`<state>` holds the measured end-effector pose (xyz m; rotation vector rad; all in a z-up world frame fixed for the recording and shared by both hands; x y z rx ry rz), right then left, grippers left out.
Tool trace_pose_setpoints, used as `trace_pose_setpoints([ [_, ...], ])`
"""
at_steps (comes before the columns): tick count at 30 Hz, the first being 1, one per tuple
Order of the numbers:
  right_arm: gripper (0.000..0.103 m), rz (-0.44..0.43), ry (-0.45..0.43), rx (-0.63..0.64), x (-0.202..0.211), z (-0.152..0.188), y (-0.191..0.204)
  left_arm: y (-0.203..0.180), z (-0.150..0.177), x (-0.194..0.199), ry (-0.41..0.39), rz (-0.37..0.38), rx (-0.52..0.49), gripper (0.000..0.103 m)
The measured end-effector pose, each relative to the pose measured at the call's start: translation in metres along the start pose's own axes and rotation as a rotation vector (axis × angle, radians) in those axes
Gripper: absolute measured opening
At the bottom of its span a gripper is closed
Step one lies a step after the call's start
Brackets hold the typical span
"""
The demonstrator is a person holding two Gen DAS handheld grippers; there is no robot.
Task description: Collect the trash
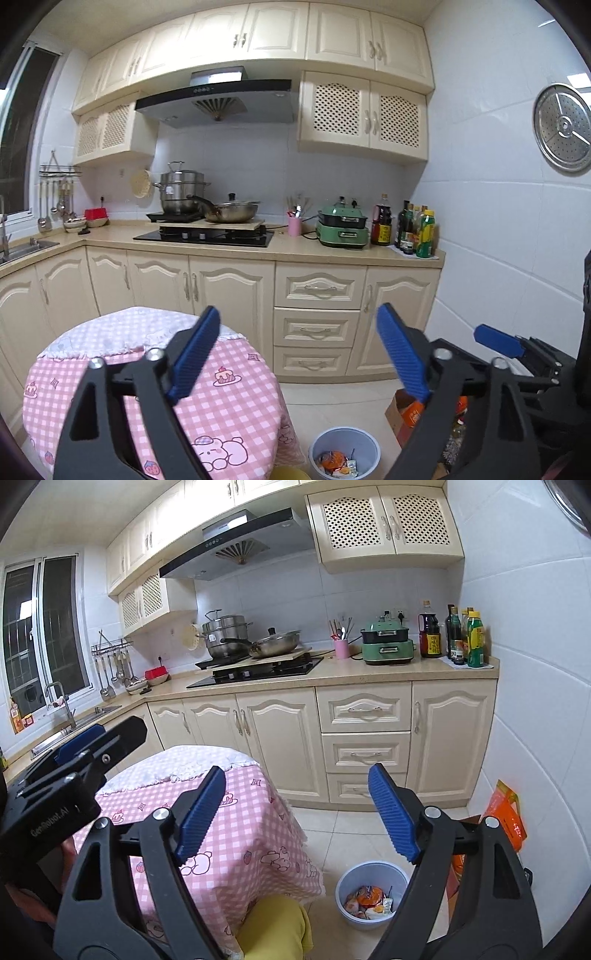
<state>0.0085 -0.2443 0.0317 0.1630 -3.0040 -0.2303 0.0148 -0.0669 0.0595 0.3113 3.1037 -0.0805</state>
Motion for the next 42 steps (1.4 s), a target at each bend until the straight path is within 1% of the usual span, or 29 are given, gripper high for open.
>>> trace_pose_setpoints([
  [4, 0.081, 0.01, 0.009, -0.002, 0.003, 0.005, 0.001, 0.001, 0.003, 0.004, 0.006, 0.004, 0.002, 0.089],
  [10, 0.082, 0.026, 0.024, -0.012, 0.007, 0.01, 0.001, 0.008, 0.011, 0.005, 0.035, -0.016, 0.015, 0.09],
  [14, 0.082, 0.036, 0.026, -0.009, 0.01, 0.011, 0.001, 0.01, 0.014, 0.006, 0.05, -0.033, 0.007, 0.093],
  [20, 0.083, 0.038, 0.019, -0.012, 0.012, 0.008, -0.001, 0.009, 0.014, 0.004, 0.067, -0.033, -0.005, 0.093],
  [25, 0.085, 0.042, 0.019, -0.018, 0.013, 0.009, -0.001, 0.008, 0.015, 0.006, 0.067, -0.034, -0.003, 0.093],
  [42, 0.085, 0.052, 0.023, -0.018, 0.013, 0.011, 0.0, 0.009, 0.015, 0.007, 0.073, -0.031, -0.011, 0.093],
])
Point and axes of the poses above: each gripper's, at about its wrist camera, not at the fingertips, and x roughly against the way its jaws point, y to its left, z to its underside, the point moved 2 cm from there along -x, roughly the way its jaws point, and after that the axes turned 14 degrees about -y, right-handed, at the moved point
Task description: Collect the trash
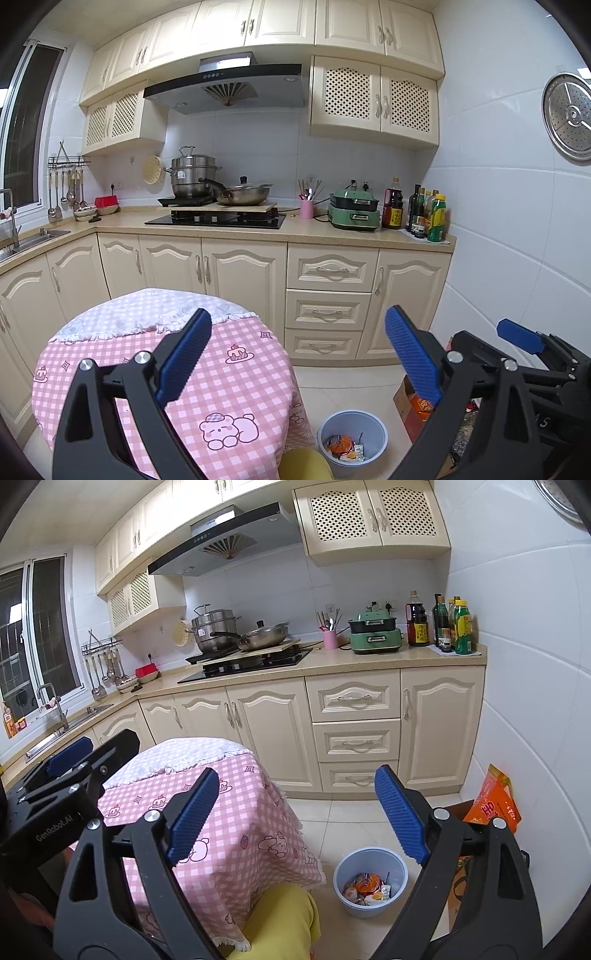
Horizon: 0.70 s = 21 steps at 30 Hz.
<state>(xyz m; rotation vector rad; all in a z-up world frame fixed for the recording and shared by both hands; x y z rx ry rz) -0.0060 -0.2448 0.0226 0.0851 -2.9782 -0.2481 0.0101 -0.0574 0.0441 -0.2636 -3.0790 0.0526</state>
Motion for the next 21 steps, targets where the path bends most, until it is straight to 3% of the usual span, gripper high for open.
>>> trace_pose_setpoints([
  [21, 0.086, 0.014, 0.008, -0.001, 0.0023, 0.0027, 0.0, 0.0001, 0.0021, -0.0032, 0.016, 0.009, -0.001, 0.093],
])
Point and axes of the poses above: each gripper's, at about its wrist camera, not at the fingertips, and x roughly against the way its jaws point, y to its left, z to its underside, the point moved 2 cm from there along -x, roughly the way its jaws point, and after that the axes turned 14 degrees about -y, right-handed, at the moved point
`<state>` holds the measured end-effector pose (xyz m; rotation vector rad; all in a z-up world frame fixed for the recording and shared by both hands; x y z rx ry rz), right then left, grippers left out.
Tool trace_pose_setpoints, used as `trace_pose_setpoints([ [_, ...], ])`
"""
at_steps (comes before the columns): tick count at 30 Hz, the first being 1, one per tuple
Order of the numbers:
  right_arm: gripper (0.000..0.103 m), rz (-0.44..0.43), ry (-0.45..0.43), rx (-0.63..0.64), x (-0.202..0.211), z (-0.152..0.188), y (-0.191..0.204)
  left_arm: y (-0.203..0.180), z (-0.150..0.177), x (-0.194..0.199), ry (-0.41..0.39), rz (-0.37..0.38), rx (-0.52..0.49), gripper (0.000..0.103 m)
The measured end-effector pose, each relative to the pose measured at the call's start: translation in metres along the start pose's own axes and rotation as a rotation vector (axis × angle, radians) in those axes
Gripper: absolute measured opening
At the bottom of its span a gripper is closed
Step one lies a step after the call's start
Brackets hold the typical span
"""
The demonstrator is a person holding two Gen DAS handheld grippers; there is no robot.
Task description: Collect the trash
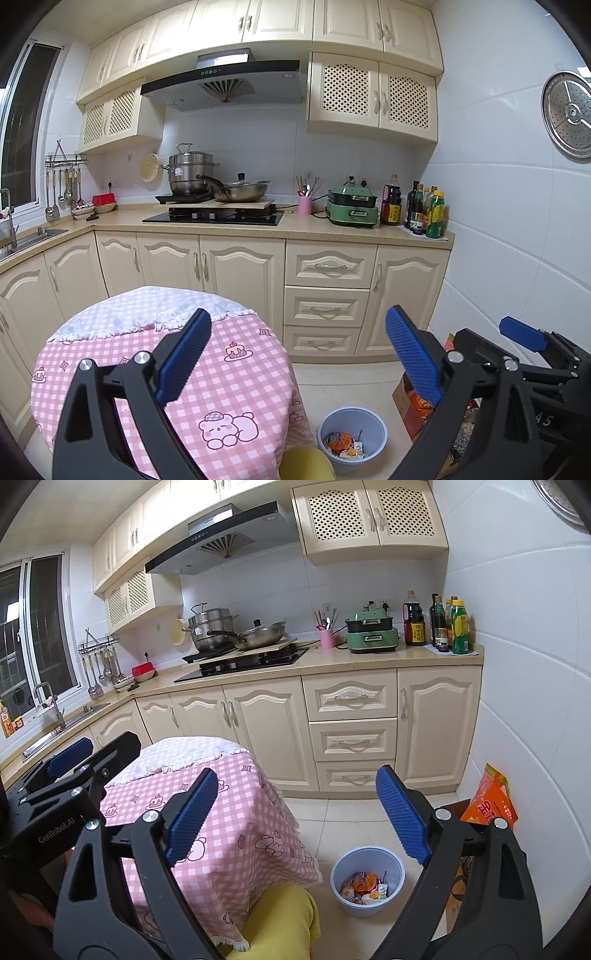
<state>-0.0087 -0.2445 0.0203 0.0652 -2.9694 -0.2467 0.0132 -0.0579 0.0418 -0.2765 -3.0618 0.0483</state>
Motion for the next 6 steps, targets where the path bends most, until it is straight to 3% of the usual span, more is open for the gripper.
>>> trace_pose_setpoints([
  [6, 0.086, 0.005, 0.004, -0.003, -0.0024, -0.0013, -0.0002, 0.002, 0.0013, -0.0025, 0.01, 0.006, 0.002, 0.093],
])
Point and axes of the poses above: each gripper's, at about its wrist camera, not at the fingertips, and x roughly against the way its jaws point, y to its left, z to its underside, the point moved 2 cm from there along -x, roughly the way its jaws point, and after that the axes turned 14 degrees about -y, right-handed, at the moved point
